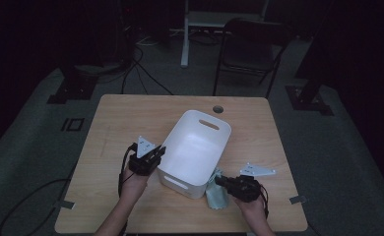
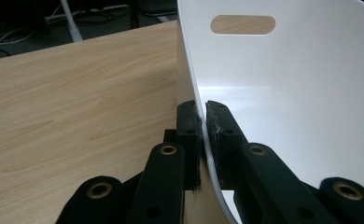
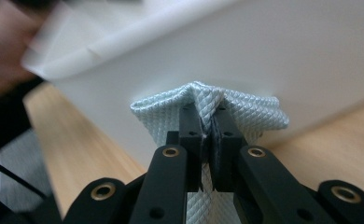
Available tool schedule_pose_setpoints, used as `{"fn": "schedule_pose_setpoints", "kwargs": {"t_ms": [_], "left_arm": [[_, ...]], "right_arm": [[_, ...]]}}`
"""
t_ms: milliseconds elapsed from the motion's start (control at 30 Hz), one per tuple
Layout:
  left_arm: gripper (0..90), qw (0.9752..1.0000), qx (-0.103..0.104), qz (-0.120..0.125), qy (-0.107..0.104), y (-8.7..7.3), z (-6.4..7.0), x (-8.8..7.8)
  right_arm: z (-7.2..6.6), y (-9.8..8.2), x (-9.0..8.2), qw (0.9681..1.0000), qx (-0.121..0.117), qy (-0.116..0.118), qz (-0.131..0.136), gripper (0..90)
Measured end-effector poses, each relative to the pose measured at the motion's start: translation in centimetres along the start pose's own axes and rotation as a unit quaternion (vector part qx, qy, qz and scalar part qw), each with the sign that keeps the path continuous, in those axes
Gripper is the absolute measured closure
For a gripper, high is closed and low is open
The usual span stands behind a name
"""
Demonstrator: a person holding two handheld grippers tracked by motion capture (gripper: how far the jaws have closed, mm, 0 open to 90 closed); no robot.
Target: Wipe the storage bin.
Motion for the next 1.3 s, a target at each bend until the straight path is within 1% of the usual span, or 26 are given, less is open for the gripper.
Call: {"fn": "schedule_pose_setpoints", "kwargs": {"t_ms": [67,100,133,200,233,300,467,533,633,700,867,900,1033,1100,1200,1233,1267,1300], "left_arm": [[84.2,1.0,0.0,0.0,-0.001,0.0,0.0,0.0],[84.2,1.0,0.0,0.0,-0.003,0.0,0.0,0.0],[84.2,1.0,0.002,0.0,-0.005,0.0,0.0,0.1],[84.3,1.0,0.0,-0.001,-0.009,0.0,-0.1,0.0],[84.1,0.9999,0.002,0.0,-0.011,0.0,-0.1,0.0],[84.1,0.9999,0.008,-0.001,-0.012,0.0,0.0,0.0],[84.0,0.9999,0.007,-0.002,-0.014,0.0,-0.1,0.0],[84.0,0.9999,0.006,-0.002,-0.014,0.0,-0.1,0.1],[84.0,0.9999,0.005,-0.001,-0.014,0.0,-0.1,0.1],[83.9,0.9999,0.006,-0.001,-0.014,0.0,-0.1,0.0],[84.0,0.9999,0.004,-0.001,-0.014,0.0,-0.1,0.1],[84.0,0.9999,0.004,-0.001,-0.014,0.0,-0.1,0.1],[84.0,0.9999,0.004,-0.001,-0.012,0.0,0.0,0.0],[84.0,0.9999,0.003,-0.001,-0.012,0.0,0.0,0.0],[84.0,1.0,0.0,0.0,-0.008,0.0,0.0,0.0],[84.0,1.0,0.0,0.0,-0.007,0.0,0.0,0.0],[84.1,1.0,0.0,0.0,-0.005,0.0,0.0,0.0],[84.0,1.0,0.0,0.0,-0.005,0.0,0.0,0.0]], "right_arm": [[-0.5,0.7,-0.4,0.9998,-0.004,0.008,0.016,85.0],[-0.5,0.7,-0.4,0.9998,-0.004,0.008,0.016,85.0],[-0.7,1.1,-0.2,0.9997,-0.013,0.008,0.02,85.0],[-0.6,1.2,0.2,0.9996,-0.01,0.007,0.027,84.9],[-0.5,1.1,0.3,0.9996,-0.011,0.005,0.026,84.9],[-0.3,0.9,0.5,0.9998,-0.01,0.001,0.017,84.9],[0.4,-0.1,1.2,1.0,0.007,0.0,0.003,84.9],[0.6,-0.2,1.4,1.0,0.004,-0.003,-0.002,84.9],[0.9,-0.6,1.6,0.9999,0.006,-0.003,-0.009,84.9],[1.2,-1.0,1.9,0.9998,0.013,-0.004,-0.016,84.9],[1.7,-1.9,2.5,0.9992,0.021,-0.008,-0.034,84.9],[1.7,-1.9,2.5,0.9992,0.021,-0.008,-0.034,84.9],[2.4,-3.1,3.6,0.9975,0.024,-0.015,-0.064,84.9],[2.8,-3.9,4.2,0.9957,0.035,-0.015,-0.084,85.0],[3.0,-4.2,4.5,0.9945,0.045,-0.012,-0.094,85.0],[3.0,-4.2,4.5,0.9945,0.045,-0.012,-0.094,85.0],[2.7,-4.0,4.4,0.9945,0.037,-0.019,-0.097,85.0],[2.6,-3.8,4.3,0.9945,0.039,-0.018,-0.095,85.0]]}}
Point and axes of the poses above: each handheld gripper's, and its own axes: x roughly forward along the jaws, y roughly out of its top, z roughly to its right, the point moved 2 cm from there along x, roughly forward along the jaws, and after that the axes turned 9 degrees about -x, right-handed, at the moved point
